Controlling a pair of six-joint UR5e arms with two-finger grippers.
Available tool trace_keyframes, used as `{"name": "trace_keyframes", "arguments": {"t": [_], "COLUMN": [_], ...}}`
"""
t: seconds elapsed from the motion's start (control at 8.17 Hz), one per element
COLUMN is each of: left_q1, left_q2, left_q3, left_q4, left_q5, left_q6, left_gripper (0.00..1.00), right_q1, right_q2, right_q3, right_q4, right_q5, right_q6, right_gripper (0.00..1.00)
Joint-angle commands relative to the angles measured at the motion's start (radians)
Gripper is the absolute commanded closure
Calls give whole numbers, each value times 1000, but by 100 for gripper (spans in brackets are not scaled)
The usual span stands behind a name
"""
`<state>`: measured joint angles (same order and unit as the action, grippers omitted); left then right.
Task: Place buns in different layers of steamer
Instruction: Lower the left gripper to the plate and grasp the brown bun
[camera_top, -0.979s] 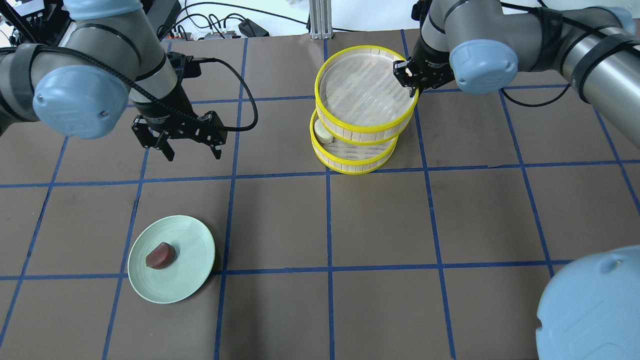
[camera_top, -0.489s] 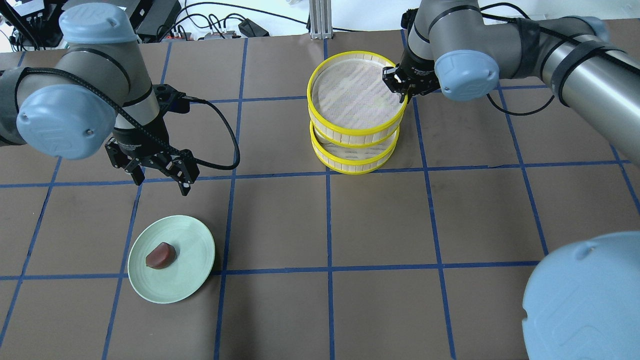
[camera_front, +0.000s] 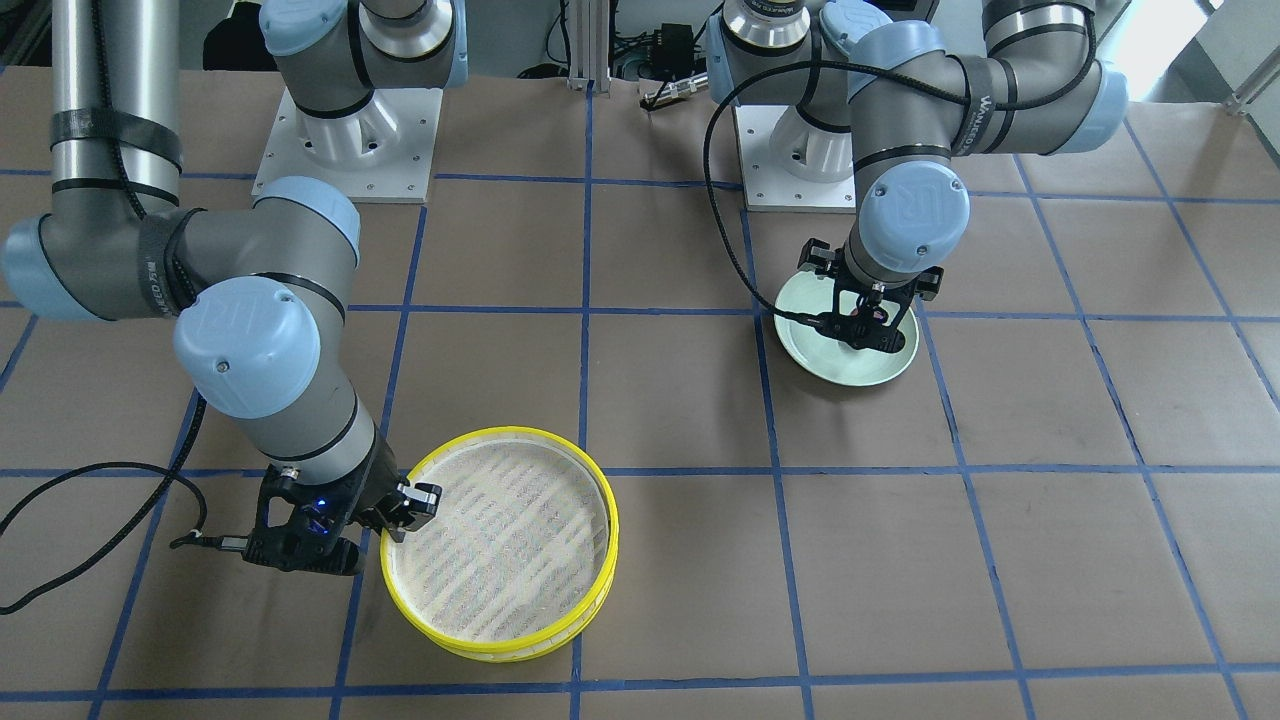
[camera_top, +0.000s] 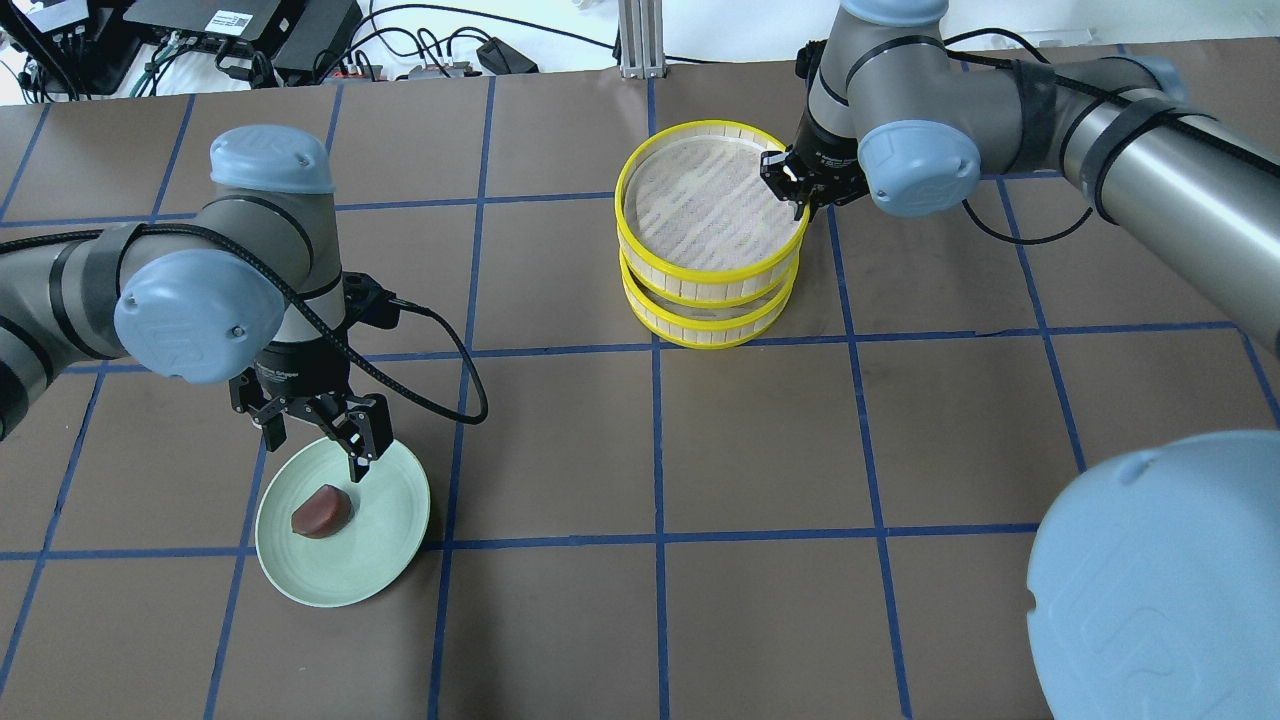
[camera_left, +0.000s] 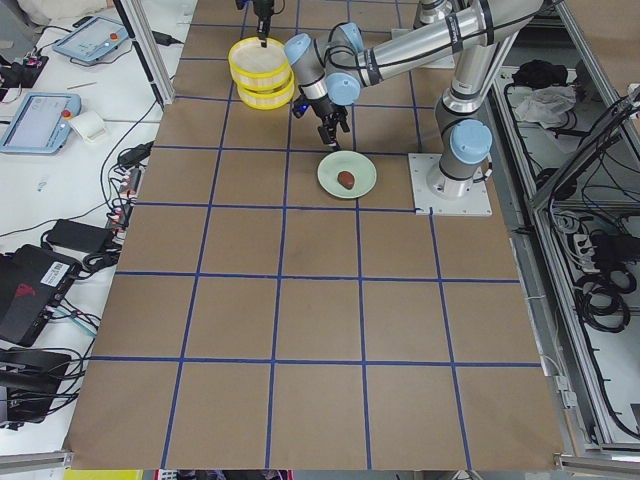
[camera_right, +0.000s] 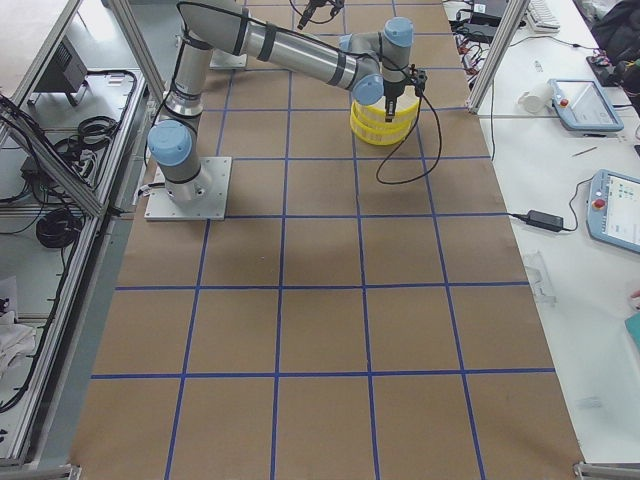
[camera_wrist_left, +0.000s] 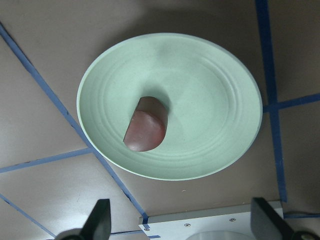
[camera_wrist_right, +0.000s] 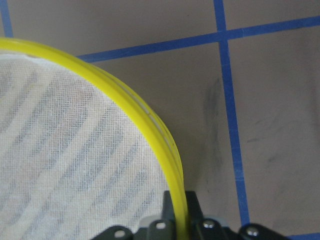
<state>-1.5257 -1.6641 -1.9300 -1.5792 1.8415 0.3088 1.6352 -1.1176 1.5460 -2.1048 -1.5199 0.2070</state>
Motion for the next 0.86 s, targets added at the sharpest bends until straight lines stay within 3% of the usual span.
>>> {"name": "trace_keyframes", "arguments": {"t": [0.0, 0.37, 0.73], "left_q1": [-1, -1, -1], "left_q2": [-40, -98, -131], "left_q3": [-24, -93, -116], "left_q4": [39, 209, 237], "left_q5": [28, 25, 32], "left_q6": [1, 1, 3], "left_gripper": [3, 6, 12], "right_q1": [0, 0, 2], "right_q2": [1, -4, -4], "right_q3": [13, 20, 22], "right_q4": [5, 6, 3], "right_q5": [0, 0, 0], "right_q6": [5, 8, 15], "right_gripper": [97, 97, 97]}}
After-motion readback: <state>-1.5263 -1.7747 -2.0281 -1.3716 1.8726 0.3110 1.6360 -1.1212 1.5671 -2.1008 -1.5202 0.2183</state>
